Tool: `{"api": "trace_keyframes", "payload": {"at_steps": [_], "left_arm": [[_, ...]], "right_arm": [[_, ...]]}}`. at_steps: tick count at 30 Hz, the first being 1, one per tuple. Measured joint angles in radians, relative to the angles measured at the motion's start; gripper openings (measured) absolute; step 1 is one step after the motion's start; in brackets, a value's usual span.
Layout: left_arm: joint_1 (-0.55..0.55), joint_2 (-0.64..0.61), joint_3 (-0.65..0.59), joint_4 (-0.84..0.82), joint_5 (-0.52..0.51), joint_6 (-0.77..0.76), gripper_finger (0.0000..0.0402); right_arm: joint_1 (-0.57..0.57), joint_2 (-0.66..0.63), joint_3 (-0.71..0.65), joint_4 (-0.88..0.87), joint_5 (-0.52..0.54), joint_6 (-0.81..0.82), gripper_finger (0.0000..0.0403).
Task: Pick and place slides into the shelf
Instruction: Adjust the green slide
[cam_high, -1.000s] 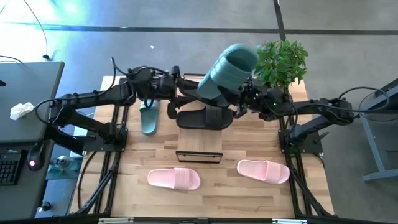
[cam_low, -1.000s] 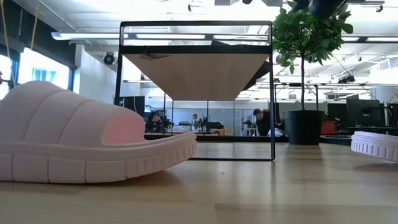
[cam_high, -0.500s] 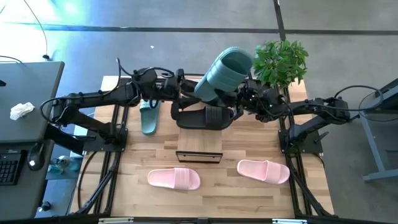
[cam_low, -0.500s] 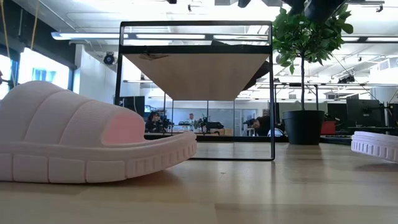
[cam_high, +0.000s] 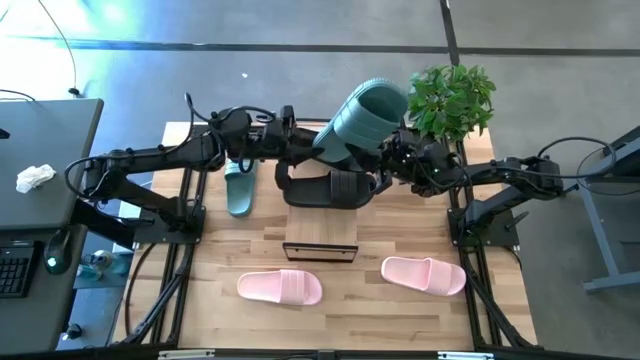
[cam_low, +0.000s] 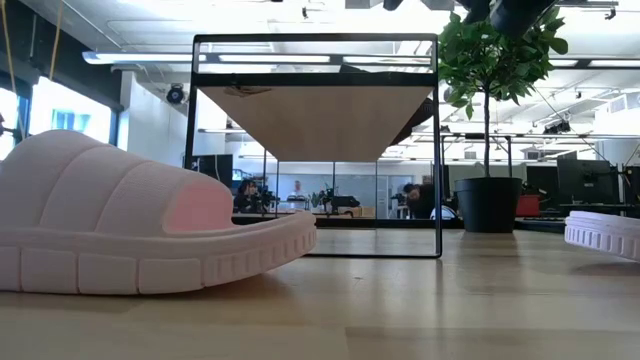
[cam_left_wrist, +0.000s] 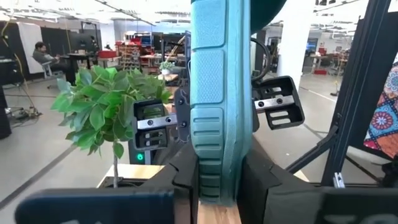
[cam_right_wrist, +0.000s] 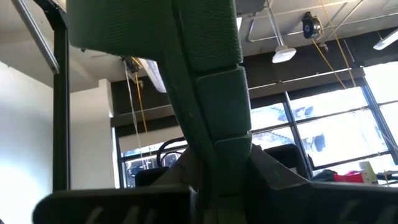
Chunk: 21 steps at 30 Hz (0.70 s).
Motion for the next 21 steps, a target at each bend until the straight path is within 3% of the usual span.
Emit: {"api": "trace_keyframes", "payload": {"at_steps": [6, 12, 17, 21], "left_arm": [[0.0, -0.028, 0.0, -0.043, -0.001, 0.004, 0.0053], [0.002, -0.165, -0.001, -0.22, -0.031, 0.083, 0.0053], [0.0, -0.318, 0.0, -0.452, -0.144, 0.123, 0.0053], [0.001, -0.415, 0.0, -0.71, -0.32, 0.126, 0.0053]], "right_arm": [[0.001, -0.002, 0.0, -0.016, -0.007, 0.004, 0.0097], [0.001, -0.06, 0.0, -0.152, -0.004, 0.023, 0.0152], [0.0, -0.152, 0.0, -0.396, -0.003, 0.025, 0.0162], [0.0, -0.221, 0.0, -0.606, -0.003, 0.044, 0.0157]]}}
